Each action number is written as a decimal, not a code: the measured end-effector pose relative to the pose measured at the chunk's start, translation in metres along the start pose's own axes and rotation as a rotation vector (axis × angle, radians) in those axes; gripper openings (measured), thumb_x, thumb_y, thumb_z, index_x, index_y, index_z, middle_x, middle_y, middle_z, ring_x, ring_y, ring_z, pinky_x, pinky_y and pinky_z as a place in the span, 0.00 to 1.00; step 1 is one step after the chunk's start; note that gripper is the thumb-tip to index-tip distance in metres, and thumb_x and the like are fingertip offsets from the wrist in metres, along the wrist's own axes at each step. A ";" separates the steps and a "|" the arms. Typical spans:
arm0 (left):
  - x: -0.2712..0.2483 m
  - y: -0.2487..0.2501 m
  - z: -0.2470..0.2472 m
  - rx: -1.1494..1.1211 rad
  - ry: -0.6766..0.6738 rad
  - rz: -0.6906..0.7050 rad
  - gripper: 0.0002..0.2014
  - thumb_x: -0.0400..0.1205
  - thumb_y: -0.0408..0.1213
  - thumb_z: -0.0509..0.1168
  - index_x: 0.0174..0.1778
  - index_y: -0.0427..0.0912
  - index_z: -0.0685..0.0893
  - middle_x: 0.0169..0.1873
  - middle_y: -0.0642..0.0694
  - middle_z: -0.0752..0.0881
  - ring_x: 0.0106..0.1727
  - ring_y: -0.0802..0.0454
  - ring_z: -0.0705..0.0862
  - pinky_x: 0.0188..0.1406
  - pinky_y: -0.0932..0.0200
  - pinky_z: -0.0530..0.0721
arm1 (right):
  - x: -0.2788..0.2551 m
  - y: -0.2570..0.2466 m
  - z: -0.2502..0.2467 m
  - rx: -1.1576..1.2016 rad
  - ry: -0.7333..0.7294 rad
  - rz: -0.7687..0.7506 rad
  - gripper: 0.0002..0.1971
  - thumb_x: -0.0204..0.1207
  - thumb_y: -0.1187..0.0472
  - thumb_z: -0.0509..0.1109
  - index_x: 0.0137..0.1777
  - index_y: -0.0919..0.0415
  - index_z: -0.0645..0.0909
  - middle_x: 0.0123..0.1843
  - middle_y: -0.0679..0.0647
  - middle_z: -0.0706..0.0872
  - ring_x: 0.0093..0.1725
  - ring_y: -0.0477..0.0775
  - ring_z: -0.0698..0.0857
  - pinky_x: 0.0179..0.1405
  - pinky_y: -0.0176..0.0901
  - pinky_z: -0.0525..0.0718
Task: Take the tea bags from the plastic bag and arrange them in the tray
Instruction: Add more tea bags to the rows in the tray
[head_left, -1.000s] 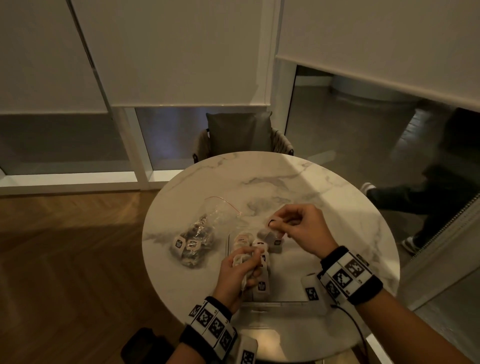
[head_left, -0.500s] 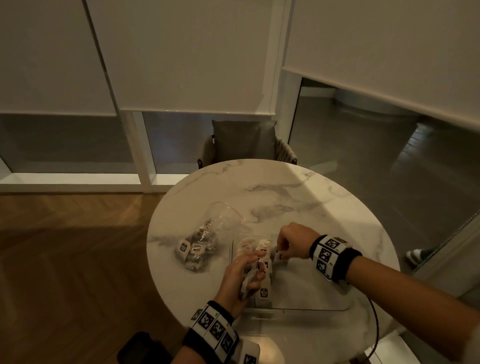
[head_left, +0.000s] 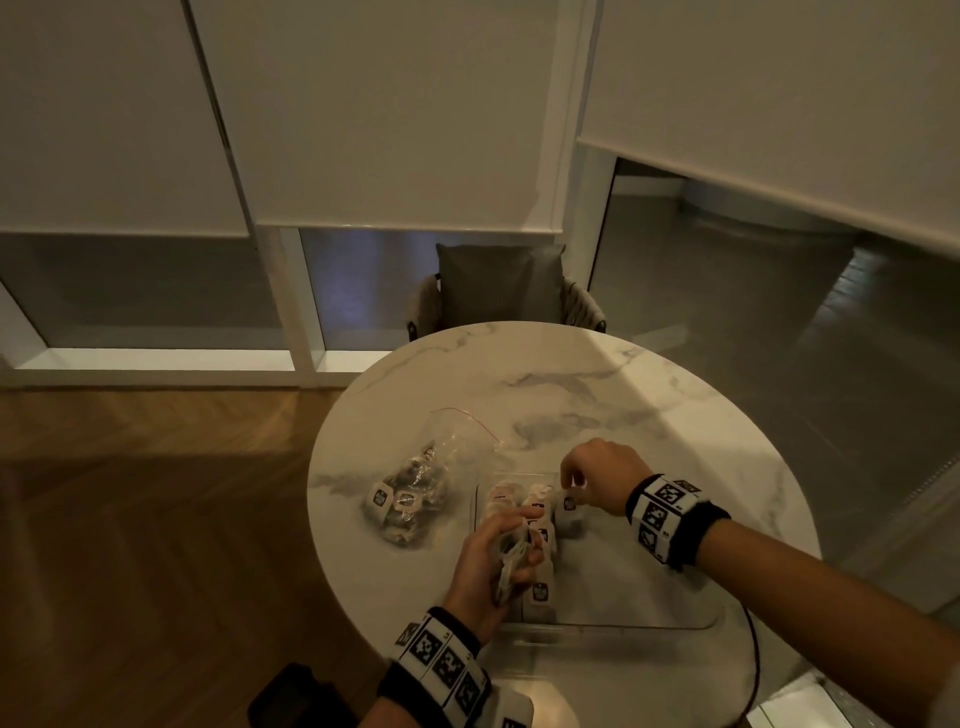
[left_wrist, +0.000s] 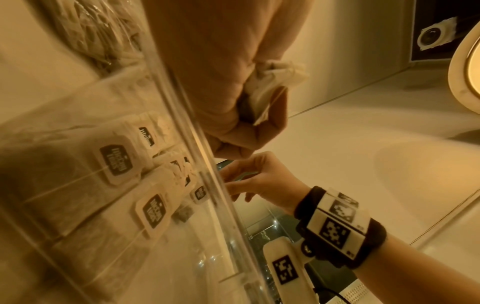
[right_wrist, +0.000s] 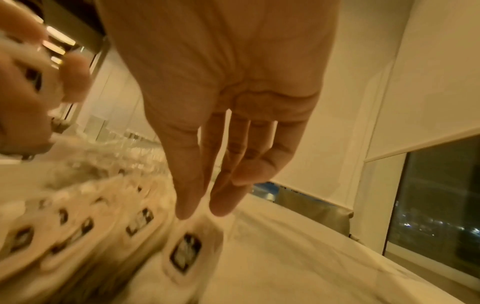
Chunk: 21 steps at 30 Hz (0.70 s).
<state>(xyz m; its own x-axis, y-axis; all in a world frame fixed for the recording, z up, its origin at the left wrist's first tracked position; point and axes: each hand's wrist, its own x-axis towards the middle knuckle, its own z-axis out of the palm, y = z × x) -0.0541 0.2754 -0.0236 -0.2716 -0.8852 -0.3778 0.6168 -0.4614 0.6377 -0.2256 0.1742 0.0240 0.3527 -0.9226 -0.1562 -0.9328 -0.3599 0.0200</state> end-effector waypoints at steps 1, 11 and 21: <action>0.000 0.000 0.000 -0.005 -0.004 -0.002 0.16 0.74 0.38 0.67 0.56 0.34 0.84 0.34 0.40 0.79 0.28 0.52 0.76 0.16 0.68 0.69 | -0.004 0.002 -0.005 0.047 0.023 0.003 0.07 0.76 0.55 0.75 0.53 0.51 0.87 0.52 0.48 0.87 0.49 0.50 0.84 0.45 0.41 0.80; 0.006 -0.003 -0.002 0.082 -0.020 0.093 0.23 0.64 0.31 0.64 0.57 0.37 0.84 0.45 0.36 0.83 0.33 0.49 0.84 0.25 0.60 0.78 | -0.076 -0.038 -0.019 0.872 0.026 -0.126 0.15 0.62 0.49 0.86 0.33 0.60 0.88 0.27 0.53 0.89 0.23 0.45 0.85 0.29 0.42 0.86; 0.005 -0.008 -0.007 0.050 -0.034 0.208 0.19 0.75 0.30 0.67 0.63 0.41 0.82 0.63 0.36 0.83 0.52 0.47 0.87 0.36 0.56 0.85 | -0.085 -0.053 0.031 1.182 0.265 0.129 0.12 0.65 0.71 0.81 0.41 0.59 0.82 0.32 0.50 0.88 0.29 0.47 0.86 0.31 0.45 0.88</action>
<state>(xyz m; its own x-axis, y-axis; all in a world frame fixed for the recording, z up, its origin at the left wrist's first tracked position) -0.0552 0.2754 -0.0357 -0.1680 -0.9627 -0.2121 0.6246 -0.2705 0.7326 -0.2082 0.2757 0.0053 0.1283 -0.9917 -0.0105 -0.4069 -0.0430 -0.9125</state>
